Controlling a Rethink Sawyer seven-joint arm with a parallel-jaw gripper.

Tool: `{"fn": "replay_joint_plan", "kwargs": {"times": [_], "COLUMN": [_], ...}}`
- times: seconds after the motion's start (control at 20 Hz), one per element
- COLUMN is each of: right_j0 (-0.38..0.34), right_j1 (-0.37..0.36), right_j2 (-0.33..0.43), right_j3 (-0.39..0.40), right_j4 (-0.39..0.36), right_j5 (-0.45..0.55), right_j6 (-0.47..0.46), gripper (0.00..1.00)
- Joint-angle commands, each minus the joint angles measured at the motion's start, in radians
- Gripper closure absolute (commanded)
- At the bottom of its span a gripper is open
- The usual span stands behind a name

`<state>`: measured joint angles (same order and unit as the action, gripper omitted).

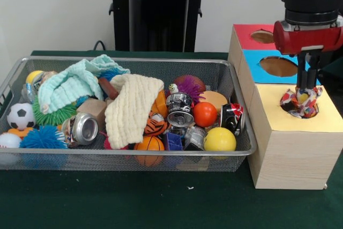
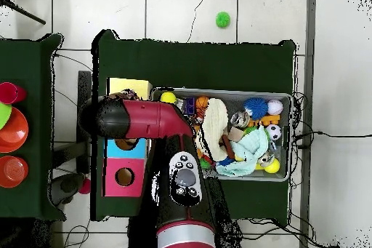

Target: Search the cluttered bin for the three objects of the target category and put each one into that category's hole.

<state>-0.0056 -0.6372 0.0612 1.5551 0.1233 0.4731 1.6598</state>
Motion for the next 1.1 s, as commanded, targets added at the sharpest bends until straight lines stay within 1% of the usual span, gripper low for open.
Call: {"fn": "replay_joint_plan", "kwargs": {"times": [0.05, 0.3, 0.65, 0.75, 0.95, 1.1], "right_j0": [-0.001, -0.002, -0.012, -0.014, -0.019, -0.026], "right_j1": [0.073, 0.088, 0.123, 0.131, 0.132, 0.133], "right_j2": [0.019, 0.012, 0.013, 0.015, 0.022, 0.028], "right_j3": [0.049, 0.038, 0.037, 0.037, 0.037, 0.043], "right_j4": [-0.05, -0.069, -0.101, -0.103, -0.101, -0.095], "right_j5": [-0.063, -0.065, -0.122, -0.138, -0.129, -0.145], "right_j6": [0.125, 0.113, 0.106, 0.114, 0.118, 0.124], "gripper": [1.0, 1.0, 1.0, 1.0, 1.0, 1.0]}}
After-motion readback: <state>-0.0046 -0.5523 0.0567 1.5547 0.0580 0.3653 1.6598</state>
